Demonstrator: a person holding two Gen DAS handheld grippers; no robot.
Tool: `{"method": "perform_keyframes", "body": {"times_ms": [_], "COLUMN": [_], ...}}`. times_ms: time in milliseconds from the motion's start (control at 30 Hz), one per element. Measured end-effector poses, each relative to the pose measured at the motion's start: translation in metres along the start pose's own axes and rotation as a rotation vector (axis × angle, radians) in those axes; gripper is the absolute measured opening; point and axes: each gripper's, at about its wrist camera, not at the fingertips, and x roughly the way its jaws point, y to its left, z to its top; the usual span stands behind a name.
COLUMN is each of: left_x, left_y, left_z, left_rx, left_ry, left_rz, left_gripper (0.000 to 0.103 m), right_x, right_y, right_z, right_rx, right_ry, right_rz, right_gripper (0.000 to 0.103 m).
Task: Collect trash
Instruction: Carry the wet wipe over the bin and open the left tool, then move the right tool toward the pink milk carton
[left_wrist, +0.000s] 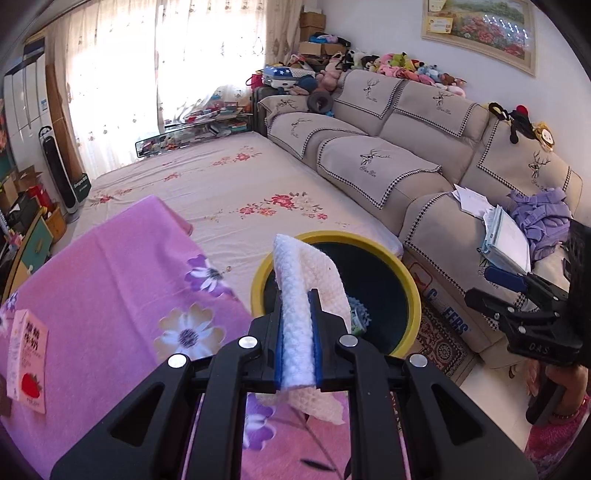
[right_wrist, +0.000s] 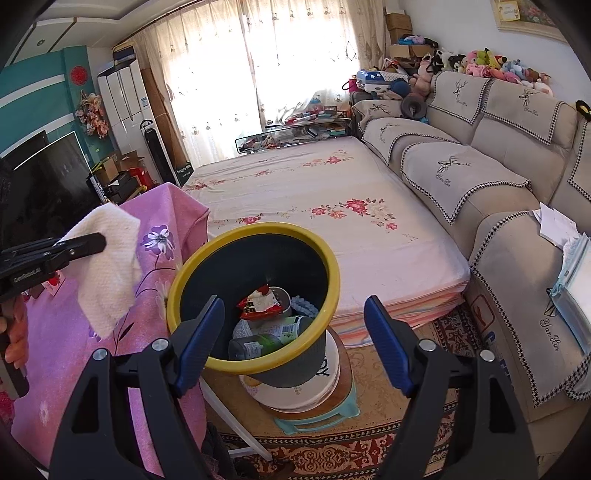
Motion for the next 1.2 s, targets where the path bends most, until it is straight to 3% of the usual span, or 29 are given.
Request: {"method": "perform_keyframes", "body": {"times_ms": [167,200,267,300,333,367,400,467,633,833,967,1200], "left_x": [0.052,0.06,0.078,0.084,0.09,0.094,0.095,0.089,0.025,-0.084,-0.15,-0.23], "left_y": [-0.025,-0.028,-0.032,-0.033,-0.033,-0.033,-0.032,-0.03,-0.012,0.028,0.071,0.154], "left_z": [0.022,0.025,0.03,0.032,0.034,0.035,0.036,0.034,0.008,-0.055,-0.104,-0.184], "left_rx": [0.013,0.01,0.007,0.001,-0.004,-0.007,-0.01,-0.028,-0.089,-0.134,-0.219,-0.41], "left_ry": [0.034,0.039,0.048,0.051,0.052,0.053,0.048,0.043,-0.024,-0.129,-0.181,-0.179], "left_rz": [-0.008,0.002,0.024,0.032,0.04,0.048,0.055,0.052,0.05,0.138,0.271,0.45], "left_gripper": [0.013,0.019,0.045,0.051,0.068,0.076,0.081,0.081,0.088,0.091,0.093,0.093], "right_x": [-0.002,-0.003,-0.003,-0.004,-0.004,-0.004,-0.004,-0.005,-0.003,0.008,0.013,0.017], "right_y": [-0.013,-0.016,-0.02,-0.022,-0.023,-0.024,-0.025,-0.024,-0.015,0.023,0.066,0.175], "right_z": [-0.002,-0.002,-0.002,-0.002,-0.002,-0.003,-0.003,-0.003,-0.005,-0.001,0.003,0.012], "right_rx": [0.018,0.021,0.026,0.029,0.031,0.033,0.034,0.034,0.021,-0.044,-0.107,-0.23], "right_ry": [-0.001,0.0,0.001,0.001,0.002,0.002,0.002,0.002,0.012,0.031,0.036,0.046], "right_rz": [-0.016,-0.019,-0.025,-0.028,-0.031,-0.033,-0.034,-0.034,-0.022,0.028,0.08,0.214], "right_gripper": [0.074,0.074,0.074,0.074,0.074,0.074,0.074,0.074,0.075,0.075,0.075,0.079]}}
